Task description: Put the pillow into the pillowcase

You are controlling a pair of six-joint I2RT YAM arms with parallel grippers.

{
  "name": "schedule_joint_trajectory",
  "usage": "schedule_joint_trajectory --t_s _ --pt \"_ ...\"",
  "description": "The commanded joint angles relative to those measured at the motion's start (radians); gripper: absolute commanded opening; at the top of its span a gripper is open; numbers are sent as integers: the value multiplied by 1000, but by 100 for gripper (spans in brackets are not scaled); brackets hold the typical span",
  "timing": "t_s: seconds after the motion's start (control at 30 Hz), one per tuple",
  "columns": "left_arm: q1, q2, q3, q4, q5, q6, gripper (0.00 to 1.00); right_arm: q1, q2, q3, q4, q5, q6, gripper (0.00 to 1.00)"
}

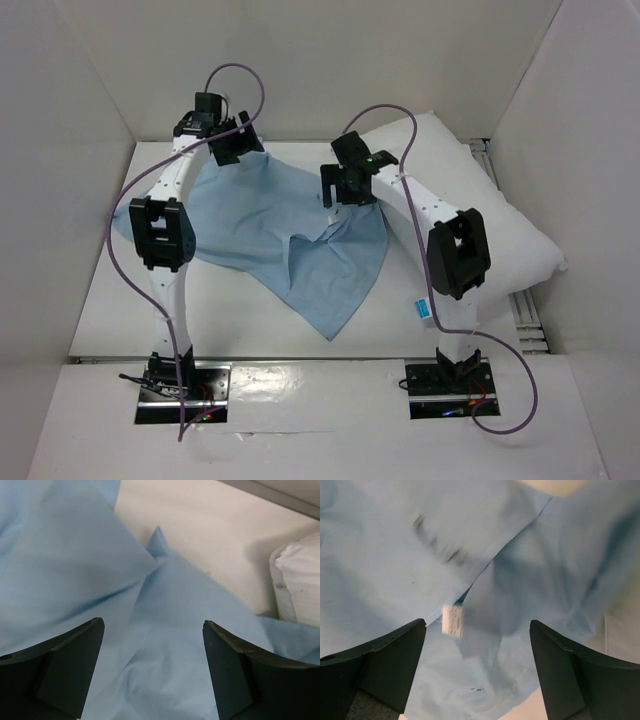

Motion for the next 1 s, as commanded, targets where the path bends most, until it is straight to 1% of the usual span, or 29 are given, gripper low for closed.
schedule_joint_trajectory --t_s 0.0,0.03,0.1,0.13,0.2,0.23,0.3,0.33,0.37,0.4,0.43,0.5,0.57,0.6,0.7,0.77,0.8,0.87,0.93,0.97 --pt "-6 -216 -54 10 -32 96 94 11 -101 52 -14 0 -2 92" --pt "-15 -256 -89 10 -32 112 94 11 -142 20 -14 -9 12 92" --pt "-51 -334 -161 -2 -32 138 90 11 -191 -20 -14 -9 27 91" --pt "-92 -402 -230 -12 -32 171 89 11 -248 -69 -3 -9 41 91" --pt "-144 -448 -293 -50 -32 199 89 11 -299 -108 -12 0 55 89" --pt "-210 -476 -350 -67 -56 237 90 11 -319 -139 -23 9 55 89" --pt "-279 -486 -404 -119 -118 250 92 11 -371 -174 -67 9 55 91" --pt "-310 -487 -469 -119 -179 250 92 20 -385 -195 -81 -6 55 92" --pt "-351 -496 -503 -119 -195 241 92 29 -409 -250 -101 -27 55 95" --pt "-365 -496 -536 -119 -205 224 92 29 -420 -281 -101 -40 55 96" --pt "-377 -496 -592 -110 -230 210 92 61 -420 -310 -116 -52 55 96" --pt "-423 -496 -637 -93 -306 201 92 90 -445 -402 -117 -81 64 99" --pt "-433 -474 -651 -93 -354 201 93 145 -472 -465 -107 -90 98 99" --pt "-433 -461 -651 -84 -354 201 93 164 -494 -526 -82 -101 110 99" --pt "-433 -413 -651 -84 -342 201 93 224 -531 -643 -2 -130 159 99" --pt "-433 -384 -651 -73 -322 213 93 250 -541 -689 38 -140 190 99" --pt "-433 -372 -640 -73 -322 213 91 260 -541 -718 67 -140 190 99" --pt "-433 -352 -611 -73 -322 213 85 261 -541 -746 100 -129 213 99" --pt "-433 -330 -593 -73 -322 213 63 261 -520 -768 159 -145 227 99" --pt "-433 -319 -593 -82 -311 224 48 261 -511 -781 181 -159 227 99"
